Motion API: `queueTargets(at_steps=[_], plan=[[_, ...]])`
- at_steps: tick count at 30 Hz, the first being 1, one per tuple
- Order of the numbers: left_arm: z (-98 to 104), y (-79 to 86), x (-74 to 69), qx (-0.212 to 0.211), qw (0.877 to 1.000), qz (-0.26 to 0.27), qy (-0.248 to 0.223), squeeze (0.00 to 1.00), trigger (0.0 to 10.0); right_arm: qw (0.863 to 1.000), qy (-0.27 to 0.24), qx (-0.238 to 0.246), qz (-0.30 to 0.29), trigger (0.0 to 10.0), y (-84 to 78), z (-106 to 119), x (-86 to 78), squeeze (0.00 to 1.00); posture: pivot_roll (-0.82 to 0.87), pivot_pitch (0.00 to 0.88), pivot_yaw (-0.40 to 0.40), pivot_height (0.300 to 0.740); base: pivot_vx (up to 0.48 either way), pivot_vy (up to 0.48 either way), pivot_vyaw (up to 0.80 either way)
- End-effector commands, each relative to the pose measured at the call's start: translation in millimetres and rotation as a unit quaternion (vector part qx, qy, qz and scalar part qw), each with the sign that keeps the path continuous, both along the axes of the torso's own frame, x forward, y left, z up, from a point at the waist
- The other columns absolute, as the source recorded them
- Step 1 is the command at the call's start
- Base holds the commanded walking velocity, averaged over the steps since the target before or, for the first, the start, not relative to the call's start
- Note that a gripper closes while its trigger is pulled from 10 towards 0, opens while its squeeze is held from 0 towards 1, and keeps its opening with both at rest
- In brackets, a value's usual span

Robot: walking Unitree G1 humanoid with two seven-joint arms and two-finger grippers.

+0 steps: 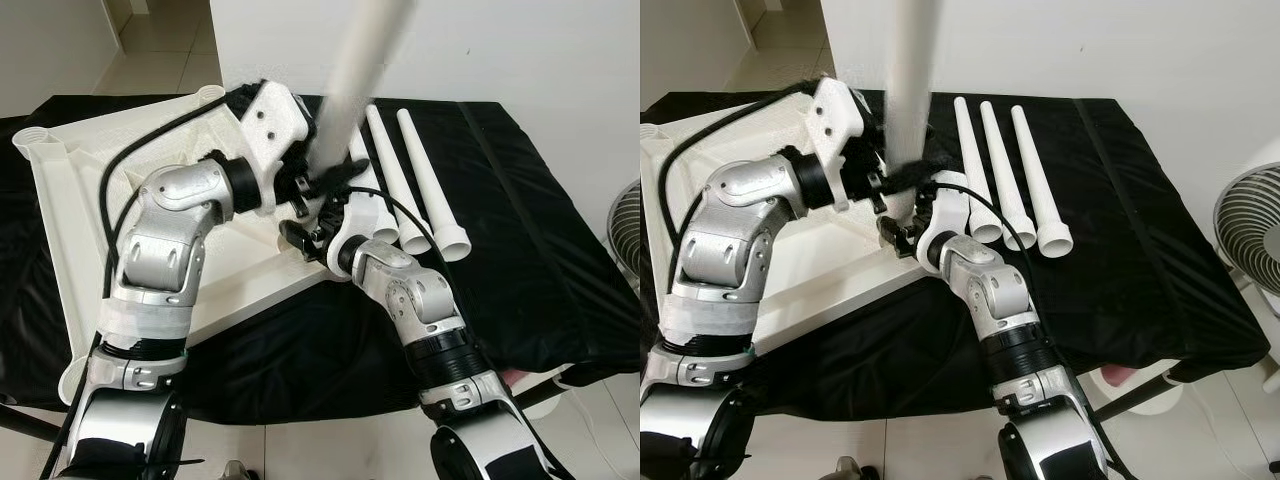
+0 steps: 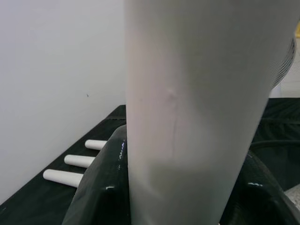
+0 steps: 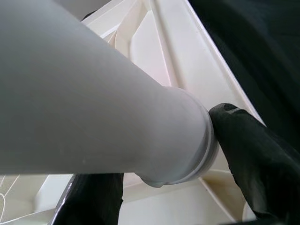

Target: Building children table

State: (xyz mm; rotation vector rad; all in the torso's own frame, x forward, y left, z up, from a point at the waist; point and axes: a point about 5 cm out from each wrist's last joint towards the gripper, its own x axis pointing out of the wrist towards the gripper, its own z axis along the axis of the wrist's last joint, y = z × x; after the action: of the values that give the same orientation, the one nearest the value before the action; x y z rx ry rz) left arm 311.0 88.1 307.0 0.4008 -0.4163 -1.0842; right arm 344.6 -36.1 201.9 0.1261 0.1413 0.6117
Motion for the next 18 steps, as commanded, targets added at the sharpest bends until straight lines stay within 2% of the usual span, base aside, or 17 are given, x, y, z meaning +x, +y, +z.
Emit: queueTargets(at_steps=[1,2,3,4,5,6,7,8,9,10,11,12,13,15,16,18], plan=[[7.9,4.5,8.5,-0.069,0.992,0.103,-0.012,0.0,0.0,1.0,-0.012,0.004,0.0,7.3,0.5,2.9,-1.0,0.0,0.03,0.107,-0.003,0.74,0.0,0.0,0.0],[7.9,4.5,8.5,-0.069,0.992,0.103,-0.012,0.0,0.0,1.0,-0.012,0.004,0.0,7.3,0.5,2.9,-1.0,0.0,0.03,0.107,-0.003,0.74,0.0,0.0,0.0],[8.3,3.6,7.9,-0.069,0.993,0.097,-0.012,0.0,0.0,0.999,-0.036,-0.002,-0.006,10.0,-0.5,6.0,-1.1,0.0,0.03,0.107,-0.001,0.74,0.0,0.0,0.0],[8.3,3.6,7.9,-0.069,0.993,0.097,-0.012,0.0,0.0,0.999,-0.036,-0.002,-0.006,10.0,-0.5,6.0,-1.1,0.0,0.03,0.107,-0.001,0.74,0.0,0.0,0.0],[8.8,2.5,7.0,-0.072,0.993,0.09,-0.01,0.0,0.0,0.998,-0.057,-0.012,-0.01,10.0,-1.5,8.7,-1.5,0.11,0.03,0.107,-0.001,0.74,0.0,0.0,0.0],[8.8,2.5,7.0,-0.072,0.993,0.09,-0.01,0.0,0.0,0.998,-0.057,-0.012,-0.01,10.0,-1.5,8.7,-1.5,0.11,0.03,0.107,-0.001,0.74,0.0,0.0,0.0],[8.8,1.1,5.3,-0.071,0.994,0.08,-0.007,0.0,0.0,0.994,-0.105,-0.023,0.0,10.0,-1.9,15.6,-4.1,1.0,0.03,0.107,-0.001,0.74,0.0,0.0,0.0],[8.8,1.1,5.3,-0.071,0.994,0.08,-0.007,0.0,0.0,0.994,-0.105,-0.023,0.0,10.0,-1.9,15.6,-4.1,1.0,0.03,0.107,-0.001,0.74,0.0,0.0,0.0],[8.8,0.1,4.1,-0.071,0.995,0.074,-0.005,0.0,0.0,0.99,-0.138,-0.03,0.01,10.0,-1.7,20.1,-6.7,1.0,0.03,0.107,-0.001,0.74,0.0,0.0,0.0],[8.8,0.1,4.1,-0.071,0.995,0.074,-0.005,0.0,0.0,0.99,-0.138,-0.03,0.01,10.0,-1.7,20.1,-6.7,1.0,0.03,0.107,-0.001,0.74,0.0,0.0,0.0],[8.8,-0.4,3.1,-0.071,0.995,0.067,-0.001,0.0,0.0,0.978,-0.202,-0.05,0.032,10.0,0.0,28.1,-13.4,0.31,0.03,0.105,0.003,0.74,0.0,0.0,0.0],[9.0,-0.5,2.0,-0.072,0.996,0.059,0.005,0.0,0.0,0.959,-0.271,-0.069,0.054,10.0,1.4,36.7,-22.3,0.0,0.03,0.105,0.003,0.74,0.0,0.0,0.0],[9.0,-0.5,2.0,-0.072,0.996,0.059,0.005,0.0,0.0,0.959,-0.271,-0.069,0.054,10.0,1.4,36.7,-22.3,0.0,0.03,0.105,0.003,0.74,0.0,0.0,0.0],[10.1,-0.5,-0.1,-0.076,0.996,0.041,0.016,0.0,0.0,0.925,-0.355,-0.106,0.084,10.0,4.5,45.0,-34.4,0.0,0.03,0.1,0.005,0.74,0.0,0.0,0.0],[10.7,-0.5,-0.7,-0.078,0.996,0.036,0.019,0.0,0.0,0.919,-0.368,-0.113,0.089,10.0,4.9,46.2,-36.3,0.0,0.03,0.1,0.005,0.74,0.0,0.0,0.0],[11.3,-0.7,-1.1,-0.079,0.996,0.032,0.021,0.0,0.0,0.917,-0.369,-0.12,0.092,10.0,5.9,44.8,-36.6,0.0,0.03,0.097,0.006,0.74,0.0,0.0,0.0]])
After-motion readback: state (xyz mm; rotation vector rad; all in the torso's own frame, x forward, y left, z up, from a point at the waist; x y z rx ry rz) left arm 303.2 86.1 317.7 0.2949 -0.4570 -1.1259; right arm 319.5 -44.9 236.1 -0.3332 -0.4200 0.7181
